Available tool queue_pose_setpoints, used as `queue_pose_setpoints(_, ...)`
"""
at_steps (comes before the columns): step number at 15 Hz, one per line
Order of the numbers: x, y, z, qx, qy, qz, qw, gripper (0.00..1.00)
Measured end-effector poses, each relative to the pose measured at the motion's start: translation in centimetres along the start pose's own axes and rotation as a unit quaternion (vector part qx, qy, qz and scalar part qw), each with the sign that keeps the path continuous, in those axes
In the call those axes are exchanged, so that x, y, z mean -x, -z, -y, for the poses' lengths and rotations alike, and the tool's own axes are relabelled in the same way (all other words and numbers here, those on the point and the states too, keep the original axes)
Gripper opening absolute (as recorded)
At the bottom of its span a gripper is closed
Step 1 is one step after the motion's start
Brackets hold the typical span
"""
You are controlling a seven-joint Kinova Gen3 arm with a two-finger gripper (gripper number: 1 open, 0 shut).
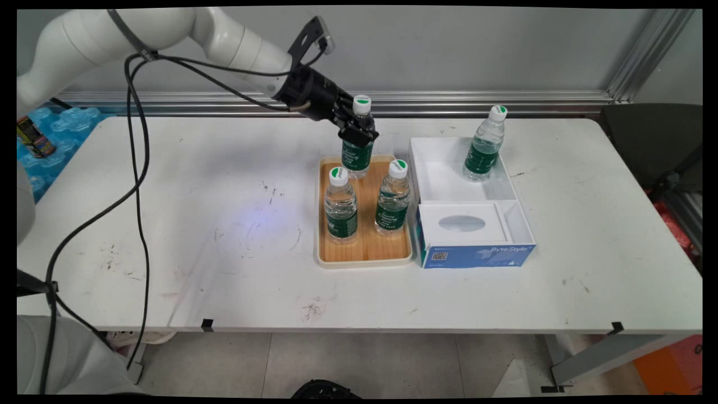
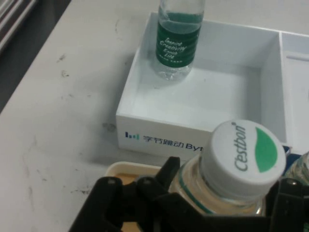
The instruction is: Place the picked object on the tray
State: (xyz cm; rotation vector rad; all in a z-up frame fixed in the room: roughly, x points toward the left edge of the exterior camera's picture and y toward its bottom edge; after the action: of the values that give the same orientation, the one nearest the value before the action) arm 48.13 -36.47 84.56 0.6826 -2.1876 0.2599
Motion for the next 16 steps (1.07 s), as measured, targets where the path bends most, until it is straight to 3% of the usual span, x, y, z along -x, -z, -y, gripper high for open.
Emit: queue_pose_setpoints(16,1.9,-5.4,1.7,0.011,-0.025,-0.046,0.9985,0.0)
